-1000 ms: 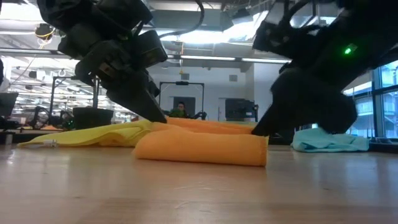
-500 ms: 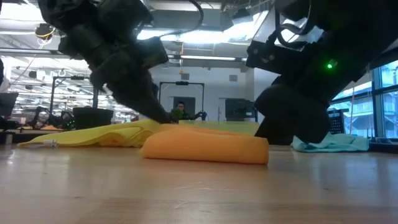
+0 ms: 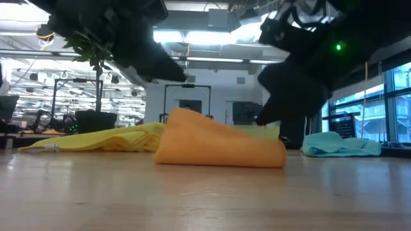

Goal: Fold microfiber towels
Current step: Fold the orange microfiber cloth

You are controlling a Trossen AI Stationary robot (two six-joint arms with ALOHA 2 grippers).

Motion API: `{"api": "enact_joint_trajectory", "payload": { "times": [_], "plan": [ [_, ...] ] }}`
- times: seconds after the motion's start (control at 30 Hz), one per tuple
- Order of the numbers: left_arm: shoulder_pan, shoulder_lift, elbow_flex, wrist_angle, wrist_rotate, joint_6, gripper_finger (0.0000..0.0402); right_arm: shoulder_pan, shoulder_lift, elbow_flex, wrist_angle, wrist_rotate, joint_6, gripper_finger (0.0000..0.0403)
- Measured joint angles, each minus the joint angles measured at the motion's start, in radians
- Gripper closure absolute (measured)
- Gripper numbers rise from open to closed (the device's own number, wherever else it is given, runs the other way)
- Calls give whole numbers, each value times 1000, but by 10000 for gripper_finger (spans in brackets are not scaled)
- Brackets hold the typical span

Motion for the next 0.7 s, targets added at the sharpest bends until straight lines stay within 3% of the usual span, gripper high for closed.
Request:
{"api": "enact_joint_trajectory", "payload": {
  "times": [0.2, 0.33, 0.5, 0.7],
  "plan": [
    [-42, 73, 0, 77, -5, 3, 290, 0, -51, 0, -16, 8, -2, 259],
    [-32, 144, 0, 127, -6, 6, 290, -1, -56, 0, 61, 11, -90, 245],
    [17, 218, 0, 152, -10, 4, 290, -18, -48, -75, 333, -80, -250, 260],
    [87, 260, 0, 142, -77, -22, 294, -101, -47, -262, 637, -210, -268, 299]
  ]
}}
